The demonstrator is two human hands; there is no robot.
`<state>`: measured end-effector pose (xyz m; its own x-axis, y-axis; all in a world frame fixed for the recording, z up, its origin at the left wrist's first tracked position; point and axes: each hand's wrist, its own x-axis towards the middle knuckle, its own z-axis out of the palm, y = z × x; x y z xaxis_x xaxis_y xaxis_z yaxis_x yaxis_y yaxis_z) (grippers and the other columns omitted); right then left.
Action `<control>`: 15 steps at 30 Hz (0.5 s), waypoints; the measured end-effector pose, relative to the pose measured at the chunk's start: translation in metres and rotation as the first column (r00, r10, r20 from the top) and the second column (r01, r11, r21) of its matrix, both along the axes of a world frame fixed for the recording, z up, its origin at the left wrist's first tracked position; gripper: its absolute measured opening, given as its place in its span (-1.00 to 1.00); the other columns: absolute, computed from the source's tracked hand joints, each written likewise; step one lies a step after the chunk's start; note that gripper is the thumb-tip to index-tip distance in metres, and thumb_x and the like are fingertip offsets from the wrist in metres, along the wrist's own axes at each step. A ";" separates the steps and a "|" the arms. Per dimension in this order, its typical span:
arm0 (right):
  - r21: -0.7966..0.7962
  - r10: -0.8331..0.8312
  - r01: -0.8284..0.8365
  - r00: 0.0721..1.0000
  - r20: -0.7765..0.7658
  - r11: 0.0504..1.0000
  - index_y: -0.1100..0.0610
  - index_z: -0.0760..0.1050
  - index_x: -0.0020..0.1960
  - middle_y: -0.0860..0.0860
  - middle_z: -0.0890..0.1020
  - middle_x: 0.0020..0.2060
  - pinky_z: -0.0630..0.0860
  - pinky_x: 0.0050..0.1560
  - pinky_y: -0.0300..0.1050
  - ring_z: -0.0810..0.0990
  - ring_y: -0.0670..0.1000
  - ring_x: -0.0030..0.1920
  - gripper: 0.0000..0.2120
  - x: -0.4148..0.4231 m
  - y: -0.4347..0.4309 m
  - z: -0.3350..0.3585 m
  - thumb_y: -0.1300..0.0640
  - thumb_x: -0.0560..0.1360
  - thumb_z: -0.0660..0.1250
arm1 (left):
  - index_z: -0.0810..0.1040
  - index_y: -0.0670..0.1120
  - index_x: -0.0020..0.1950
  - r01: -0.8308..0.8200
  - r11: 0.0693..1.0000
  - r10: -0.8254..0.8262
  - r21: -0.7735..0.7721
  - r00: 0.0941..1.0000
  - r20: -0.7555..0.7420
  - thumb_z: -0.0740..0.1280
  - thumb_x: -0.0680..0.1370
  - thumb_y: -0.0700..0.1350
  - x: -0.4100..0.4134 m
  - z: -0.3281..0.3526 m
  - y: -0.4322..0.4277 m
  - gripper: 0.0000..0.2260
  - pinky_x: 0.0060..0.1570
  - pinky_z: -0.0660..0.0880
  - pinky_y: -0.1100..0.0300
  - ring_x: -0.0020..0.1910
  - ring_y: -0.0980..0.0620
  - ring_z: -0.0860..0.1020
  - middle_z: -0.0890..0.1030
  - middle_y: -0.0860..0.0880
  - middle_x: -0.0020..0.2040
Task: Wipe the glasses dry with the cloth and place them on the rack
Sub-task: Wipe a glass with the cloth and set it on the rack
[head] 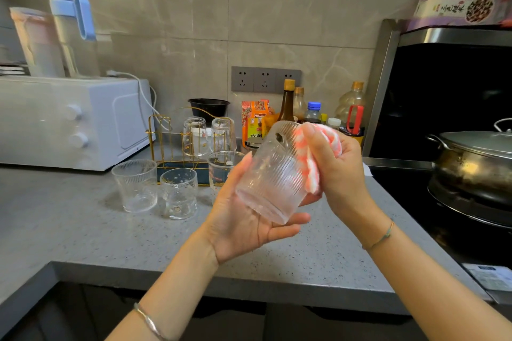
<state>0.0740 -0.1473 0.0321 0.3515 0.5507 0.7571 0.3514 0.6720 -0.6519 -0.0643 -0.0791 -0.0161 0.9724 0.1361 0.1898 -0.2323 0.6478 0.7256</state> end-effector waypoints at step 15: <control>0.044 -0.049 0.044 0.992 0.114 0.998 0.11 0.52 -0.39 -0.14 0.49 -0.55 0.40 -0.37 -0.34 0.44 -0.18 -0.47 -0.68 -0.003 0.003 0.007 0.04 0.52 0.34 | 0.55 -0.07 0.22 -0.498 0.767 0.543 0.406 0.840 0.004 0.58 0.14 0.18 -0.010 0.018 -0.006 -0.28 -0.15 0.62 0.09 -0.02 -0.09 0.66 0.68 -0.10 0.07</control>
<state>0.0707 -0.1445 0.0389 0.2854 0.5033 0.8156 0.4536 0.6787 -0.5776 -0.0745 -0.0853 0.0022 0.7901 0.5672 0.2324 -0.3596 0.1218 0.9251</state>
